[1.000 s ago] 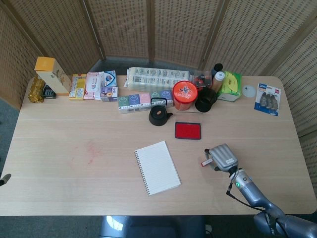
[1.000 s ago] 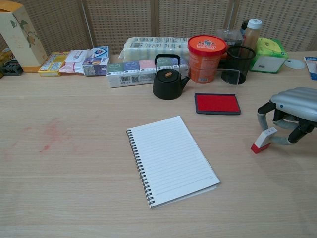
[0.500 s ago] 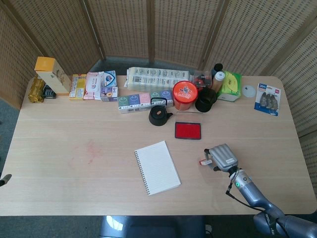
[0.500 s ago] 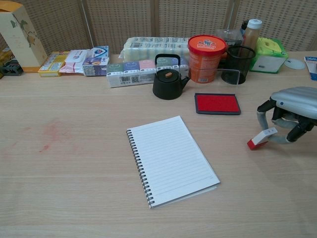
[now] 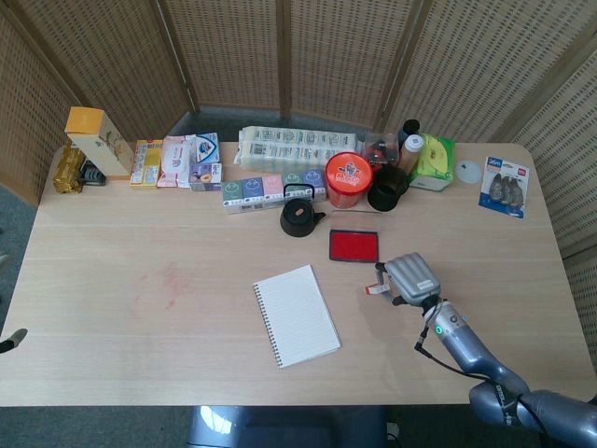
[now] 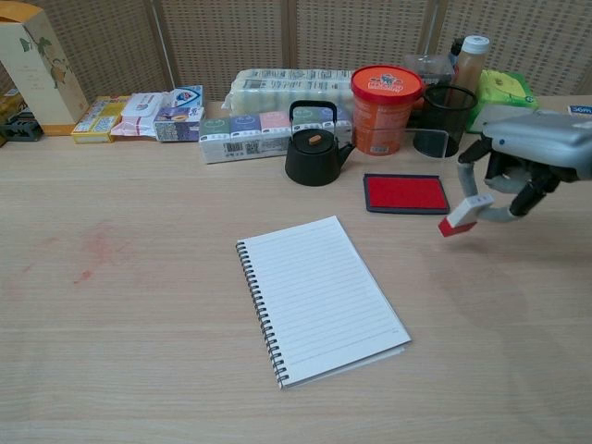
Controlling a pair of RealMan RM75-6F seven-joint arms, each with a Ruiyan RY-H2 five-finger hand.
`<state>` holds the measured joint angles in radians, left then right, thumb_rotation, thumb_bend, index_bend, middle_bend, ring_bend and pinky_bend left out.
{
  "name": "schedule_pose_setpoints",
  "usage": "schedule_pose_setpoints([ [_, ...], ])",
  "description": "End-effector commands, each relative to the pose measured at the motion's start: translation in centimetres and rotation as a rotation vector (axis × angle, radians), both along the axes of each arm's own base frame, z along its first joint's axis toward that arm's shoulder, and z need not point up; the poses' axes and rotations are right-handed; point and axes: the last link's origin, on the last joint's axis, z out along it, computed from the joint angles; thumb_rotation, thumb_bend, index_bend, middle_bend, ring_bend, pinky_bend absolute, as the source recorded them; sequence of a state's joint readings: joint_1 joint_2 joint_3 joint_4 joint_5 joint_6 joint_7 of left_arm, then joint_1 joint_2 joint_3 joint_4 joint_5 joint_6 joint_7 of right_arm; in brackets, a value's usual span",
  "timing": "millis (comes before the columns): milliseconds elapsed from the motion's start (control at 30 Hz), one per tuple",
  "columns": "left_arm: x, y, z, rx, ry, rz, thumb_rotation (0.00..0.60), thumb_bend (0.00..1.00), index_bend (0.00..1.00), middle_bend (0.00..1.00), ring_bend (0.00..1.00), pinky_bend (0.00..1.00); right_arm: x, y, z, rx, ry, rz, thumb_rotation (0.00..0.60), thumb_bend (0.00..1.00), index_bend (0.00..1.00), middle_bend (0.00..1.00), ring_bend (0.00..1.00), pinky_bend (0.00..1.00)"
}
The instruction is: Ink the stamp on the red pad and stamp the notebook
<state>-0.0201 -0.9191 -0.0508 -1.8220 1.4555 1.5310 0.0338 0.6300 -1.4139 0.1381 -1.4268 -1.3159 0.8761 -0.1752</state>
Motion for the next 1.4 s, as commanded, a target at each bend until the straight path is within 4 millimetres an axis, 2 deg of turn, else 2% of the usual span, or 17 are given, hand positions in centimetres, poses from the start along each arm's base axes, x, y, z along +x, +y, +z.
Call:
schedule_pose_setpoints([
  [33, 0.0, 0.0, 0.0, 0.001, 0.0, 0.001, 0.6, 0.01, 0.0, 0.0, 0.01, 0.0, 2.3, -2.1, 0.5, -0.013, 0.017, 0.006, 0.6, 0.42, 0.62, 0.91, 1.0, 1.0],
  [300, 0.0, 0.0, -0.1, -0.008, 0.002, 0.0, 0.6, 0.0, 0.0, 0.0, 0.01, 0.0, 3.8, -5.6, 0.4, -0.03, 0.076, -0.079, 0.6, 0.42, 0.62, 0.91, 1.0, 1.0],
  [467, -0.1, 0.1, -0.1, -0.009, 0.001, 0.004, 0.6, 0.0, 0.0, 0.0, 0.01, 0.0, 4.3, -6.9, 0.1, -0.038, 0.101, -0.131, 0.6, 0.42, 0.62, 0.91, 1.0, 1.0],
  [933, -0.3, 0.2, 0.2, -0.004, -0.007, 0.012, 0.6, 0.01, 0.0, 0.0, 0.01, 0.0, 5.3, -9.4, -2.0, -0.059, 0.162, -0.268, 0.6, 0.43, 0.62, 0.91, 1.0, 1.0],
  [1400, -0.7, 0.5, 0.3, -0.008, -0.012, 0.03, 0.6, 0.01, 0.0, 0.0, 0.01, 0.0, 5.9, -10.6, -3.8, -0.059, 0.193, -0.346, 0.6, 0.43, 0.63, 0.91, 1.0, 1.0],
])
